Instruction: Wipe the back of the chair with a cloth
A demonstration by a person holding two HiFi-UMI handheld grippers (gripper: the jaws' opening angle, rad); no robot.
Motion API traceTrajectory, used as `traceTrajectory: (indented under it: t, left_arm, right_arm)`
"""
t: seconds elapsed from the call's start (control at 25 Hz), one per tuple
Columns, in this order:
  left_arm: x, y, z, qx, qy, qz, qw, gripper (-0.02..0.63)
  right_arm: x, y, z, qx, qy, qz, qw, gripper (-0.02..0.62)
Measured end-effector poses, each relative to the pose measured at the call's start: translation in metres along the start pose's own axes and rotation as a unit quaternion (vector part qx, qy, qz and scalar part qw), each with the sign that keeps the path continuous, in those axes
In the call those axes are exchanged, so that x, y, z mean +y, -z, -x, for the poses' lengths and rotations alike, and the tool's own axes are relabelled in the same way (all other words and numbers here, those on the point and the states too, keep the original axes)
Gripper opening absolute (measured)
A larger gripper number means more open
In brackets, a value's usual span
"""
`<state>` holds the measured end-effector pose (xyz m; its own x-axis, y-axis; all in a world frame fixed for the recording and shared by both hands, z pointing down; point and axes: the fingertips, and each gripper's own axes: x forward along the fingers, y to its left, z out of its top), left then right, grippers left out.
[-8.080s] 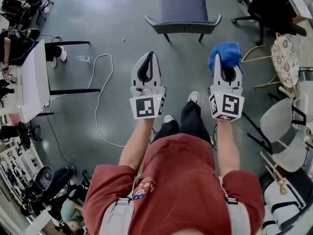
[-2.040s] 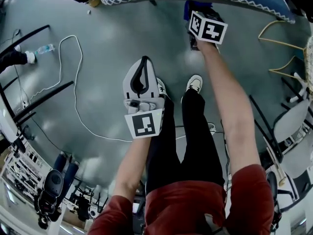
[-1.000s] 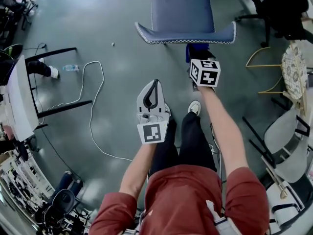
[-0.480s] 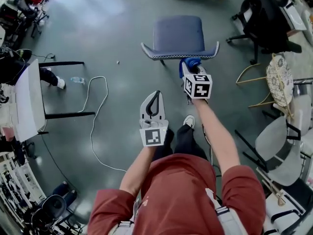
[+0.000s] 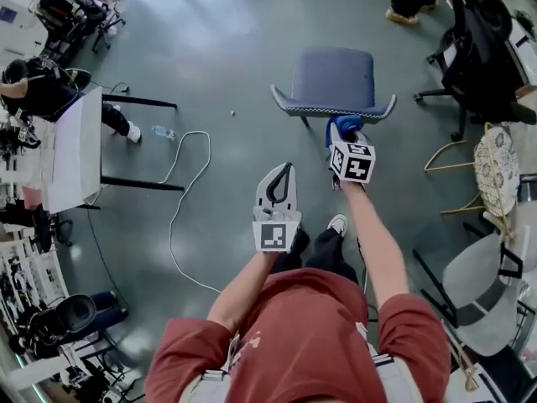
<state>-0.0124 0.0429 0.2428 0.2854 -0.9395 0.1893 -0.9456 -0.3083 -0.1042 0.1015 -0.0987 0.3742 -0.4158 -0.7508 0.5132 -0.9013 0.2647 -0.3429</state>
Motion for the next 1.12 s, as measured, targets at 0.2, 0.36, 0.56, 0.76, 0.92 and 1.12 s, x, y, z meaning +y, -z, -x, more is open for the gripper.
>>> traceTrajectory:
  t: [0.2,0.36,0.56,0.76,0.92,1.12]
  left_arm:
    - [0.015,0.023,0.001,0.002,-0.014,0.008,0.9999,0.012]
    - [0.036,0.055,-0.007,0.006,-0.015,0.012,0.9998,0.012]
    - [0.063,0.116,-0.034,0.037,0.006,0.018,0.9991,0.012]
    - [0.072,0.149,-0.066,-0.053,0.043,-0.026,0.9973,0.012]
    - [0.080,0.205,-0.076,-0.034,0.051,-0.010,0.9981,0.012]
    - [0.095,0.258,-0.087,-0.023,0.041,0.009,0.9989,0.012]
  right_arm:
    - [0.005,0.028,0.004,-0.024,-0.005,-0.009,1.000,0.064]
    - [0.004,0.072,-0.009,-0.004,0.006,-0.008,1.000,0.064]
    - [-0.002,0.126,-0.051,0.023,0.034,-0.029,0.999,0.064]
    - [-0.010,0.170,-0.118,0.025,0.055,-0.050,0.997,0.064]
    - [-0.026,0.211,-0.164,0.035,0.078,-0.054,0.995,0.064]
    - [-0.048,0.241,-0.220,0.053,0.083,-0.056,0.994,0.064]
